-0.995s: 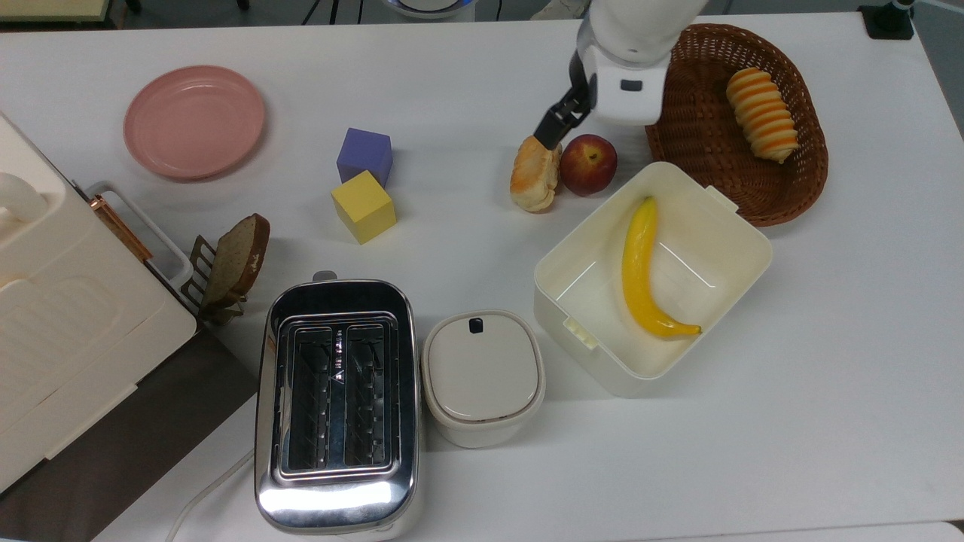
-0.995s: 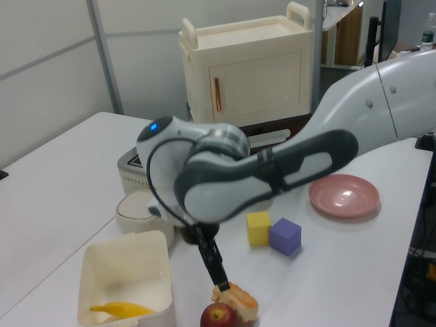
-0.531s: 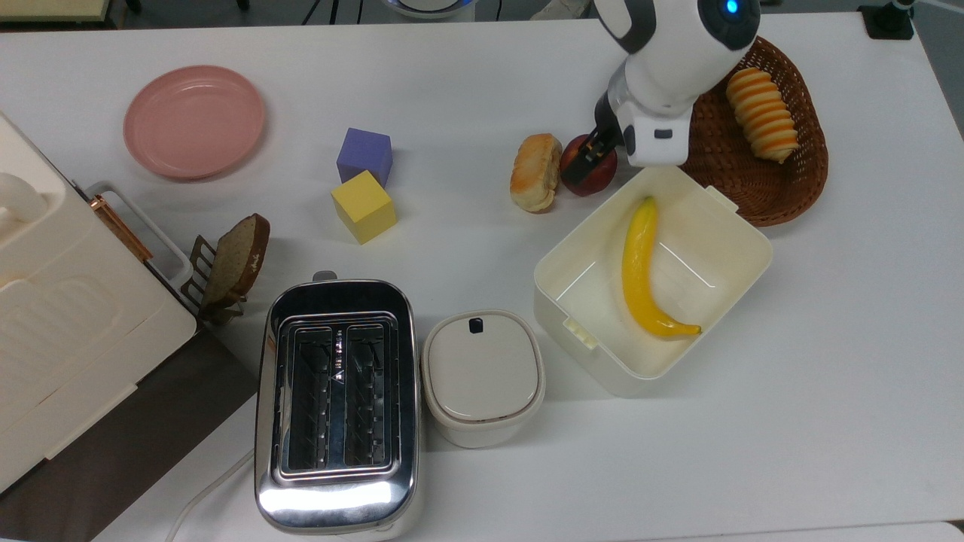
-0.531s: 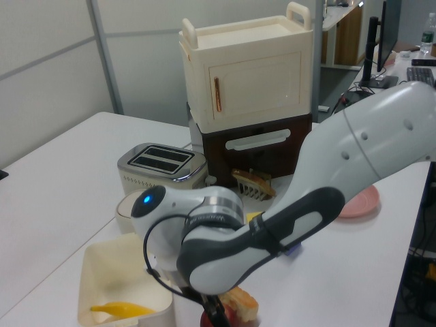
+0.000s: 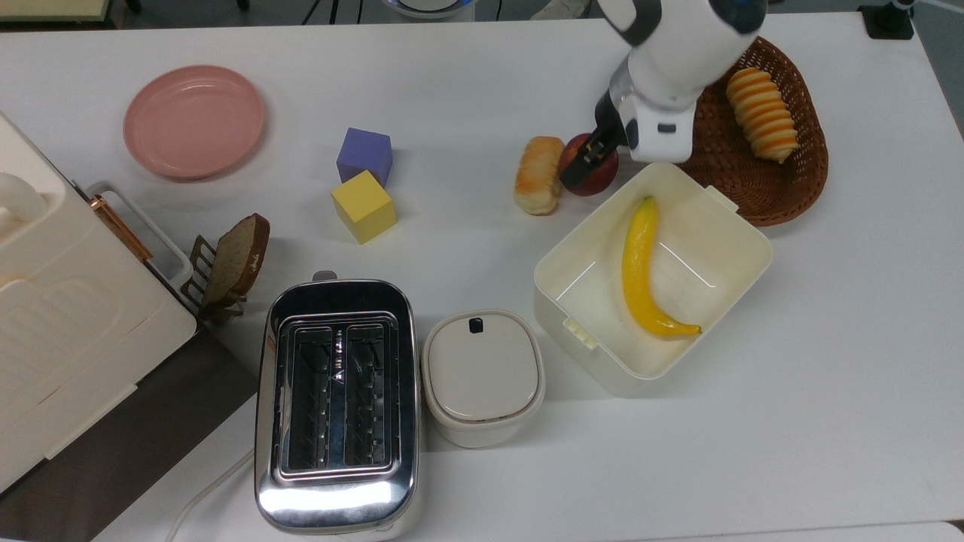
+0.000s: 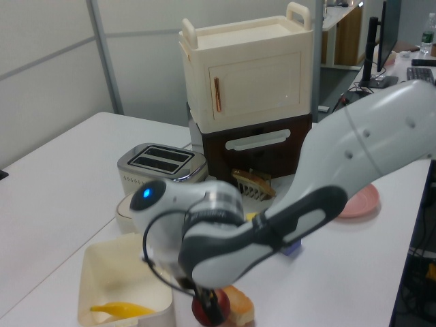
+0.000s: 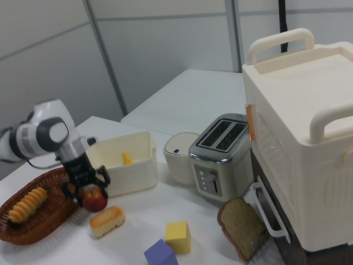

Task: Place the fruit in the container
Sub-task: 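Lower the gripper and close it around the red apple, then lift the apple and carry it over the cream container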

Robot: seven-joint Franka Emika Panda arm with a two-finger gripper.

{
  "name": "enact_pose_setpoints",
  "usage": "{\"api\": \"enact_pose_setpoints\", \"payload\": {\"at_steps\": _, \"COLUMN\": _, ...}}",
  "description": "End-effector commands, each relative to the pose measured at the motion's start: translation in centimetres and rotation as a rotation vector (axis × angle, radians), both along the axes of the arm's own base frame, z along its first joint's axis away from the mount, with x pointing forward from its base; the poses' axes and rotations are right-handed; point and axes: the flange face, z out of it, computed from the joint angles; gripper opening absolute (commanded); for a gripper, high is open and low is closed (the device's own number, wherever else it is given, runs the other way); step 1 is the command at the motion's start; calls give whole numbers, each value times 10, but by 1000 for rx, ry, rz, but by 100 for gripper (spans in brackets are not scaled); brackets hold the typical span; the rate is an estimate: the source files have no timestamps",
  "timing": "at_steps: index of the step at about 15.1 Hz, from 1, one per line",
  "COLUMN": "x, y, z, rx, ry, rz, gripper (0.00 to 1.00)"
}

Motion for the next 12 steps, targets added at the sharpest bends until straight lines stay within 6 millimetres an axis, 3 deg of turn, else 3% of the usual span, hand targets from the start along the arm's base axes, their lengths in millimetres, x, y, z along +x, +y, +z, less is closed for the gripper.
{"api": "enact_pose_setpoints", "payload": {"at_steps": 1, "x": -11, "y": -28, "z": 92, "rx": 37, "ry": -52, "rz": -64, "gripper": 60}}
{"api": "enact_pose_setpoints", "payload": {"at_steps": 4, "x": 3, "y": -40, "z": 143, "rx": 173, "ry": -7, "rz": -183, "gripper": 60}}
{"api": "enact_pose_setpoints", "payload": {"at_steps": 7, "x": 27, "y": -61, "z": 174, "rx": 288, "ry": -64, "rz": -390, "gripper": 63}}
{"api": "enact_pose_setpoints", "payload": {"at_steps": 10, "x": 49, "y": -55, "z": 170, "rx": 322, "ry": -163, "rz": -491, "gripper": 65}}
{"api": "enact_pose_setpoints", "payload": {"at_steps": 12, "x": 62, "y": -48, "z": 153, "rx": 331, "ry": -209, "rz": -535, "gripper": 65}}
